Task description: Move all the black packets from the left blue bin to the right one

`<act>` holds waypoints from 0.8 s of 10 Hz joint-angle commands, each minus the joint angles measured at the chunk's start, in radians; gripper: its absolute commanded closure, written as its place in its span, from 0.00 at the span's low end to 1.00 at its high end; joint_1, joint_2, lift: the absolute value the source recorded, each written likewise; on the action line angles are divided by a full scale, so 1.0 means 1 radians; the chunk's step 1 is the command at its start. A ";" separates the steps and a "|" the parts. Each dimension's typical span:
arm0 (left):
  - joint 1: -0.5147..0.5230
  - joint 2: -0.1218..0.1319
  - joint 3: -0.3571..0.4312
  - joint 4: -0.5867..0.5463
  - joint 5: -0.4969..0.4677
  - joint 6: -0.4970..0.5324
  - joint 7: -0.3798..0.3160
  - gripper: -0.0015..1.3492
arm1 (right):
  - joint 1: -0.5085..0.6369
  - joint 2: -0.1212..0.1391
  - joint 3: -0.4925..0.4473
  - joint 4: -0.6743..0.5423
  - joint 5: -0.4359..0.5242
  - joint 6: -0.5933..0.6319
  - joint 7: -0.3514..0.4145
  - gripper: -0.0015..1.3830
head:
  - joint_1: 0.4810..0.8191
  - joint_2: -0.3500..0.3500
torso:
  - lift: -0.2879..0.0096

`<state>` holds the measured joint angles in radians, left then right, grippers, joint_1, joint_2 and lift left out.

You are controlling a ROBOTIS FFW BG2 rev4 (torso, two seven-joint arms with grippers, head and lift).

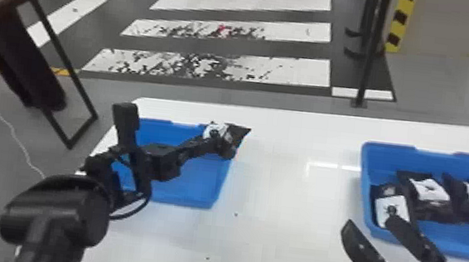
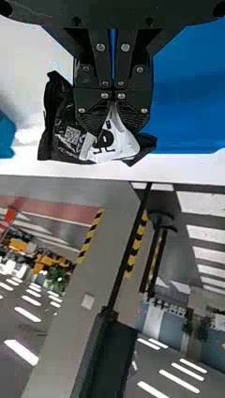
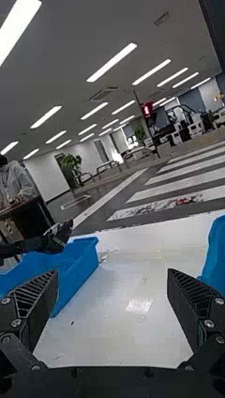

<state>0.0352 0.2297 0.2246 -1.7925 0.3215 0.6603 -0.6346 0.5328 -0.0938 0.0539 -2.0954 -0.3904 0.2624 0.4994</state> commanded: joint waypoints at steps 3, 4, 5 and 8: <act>0.060 -0.018 -0.125 -0.126 0.113 -0.015 -0.007 0.90 | -0.062 -0.014 0.012 0.003 -0.080 0.042 0.002 0.12 | 0.63 0.73 | 0.50; 0.060 -0.021 -0.163 -0.126 0.139 -0.020 -0.007 0.90 | -0.081 -0.015 0.016 0.013 -0.102 0.042 0.002 0.12 | 0.63 0.68 | 0.50; 0.060 -0.024 -0.197 -0.126 0.153 -0.015 -0.007 0.90 | -0.106 -0.017 0.022 0.028 -0.124 0.044 0.001 0.12 | 0.63 0.63 | 0.50; 0.048 -0.024 -0.282 -0.126 0.189 0.000 -0.005 0.90 | -0.145 -0.026 0.030 0.040 -0.150 0.042 -0.010 0.12 | 0.63 0.54 | 0.50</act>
<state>0.0862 0.2056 -0.0419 -1.9181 0.5025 0.6594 -0.6403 0.3939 -0.1184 0.0831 -2.0582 -0.5361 0.3041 0.4886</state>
